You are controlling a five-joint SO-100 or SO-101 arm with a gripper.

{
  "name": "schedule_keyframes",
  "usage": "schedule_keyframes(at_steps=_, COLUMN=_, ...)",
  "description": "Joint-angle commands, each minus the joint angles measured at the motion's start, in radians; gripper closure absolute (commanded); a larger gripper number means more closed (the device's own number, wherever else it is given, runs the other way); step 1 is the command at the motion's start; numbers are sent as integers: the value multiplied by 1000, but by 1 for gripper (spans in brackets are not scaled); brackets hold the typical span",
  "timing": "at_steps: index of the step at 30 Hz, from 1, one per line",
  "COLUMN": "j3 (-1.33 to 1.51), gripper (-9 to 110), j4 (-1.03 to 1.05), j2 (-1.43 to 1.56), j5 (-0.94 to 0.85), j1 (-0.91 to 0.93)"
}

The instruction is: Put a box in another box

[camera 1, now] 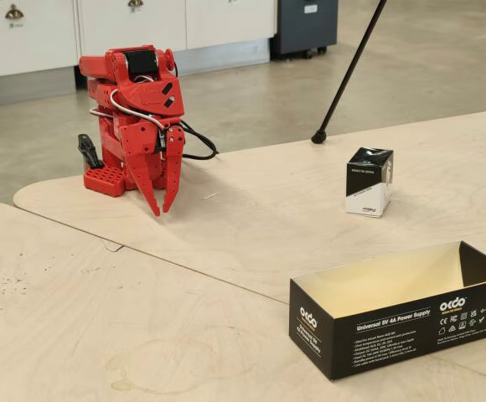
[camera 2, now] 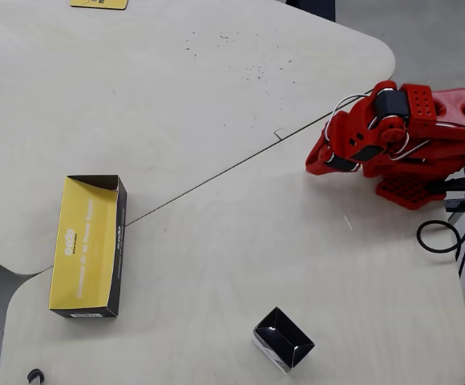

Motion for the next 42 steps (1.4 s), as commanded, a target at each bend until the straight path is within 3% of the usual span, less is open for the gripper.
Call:
schedule_keyframes(at_steps=1, j3=-6, gripper=102, j4=52, j2=-3, j5=-3, j1=-2)
schedule_keyframes(at_steps=42, j3=-6, gripper=102, j4=55, j2=-3, j5=-21, j1=-8)
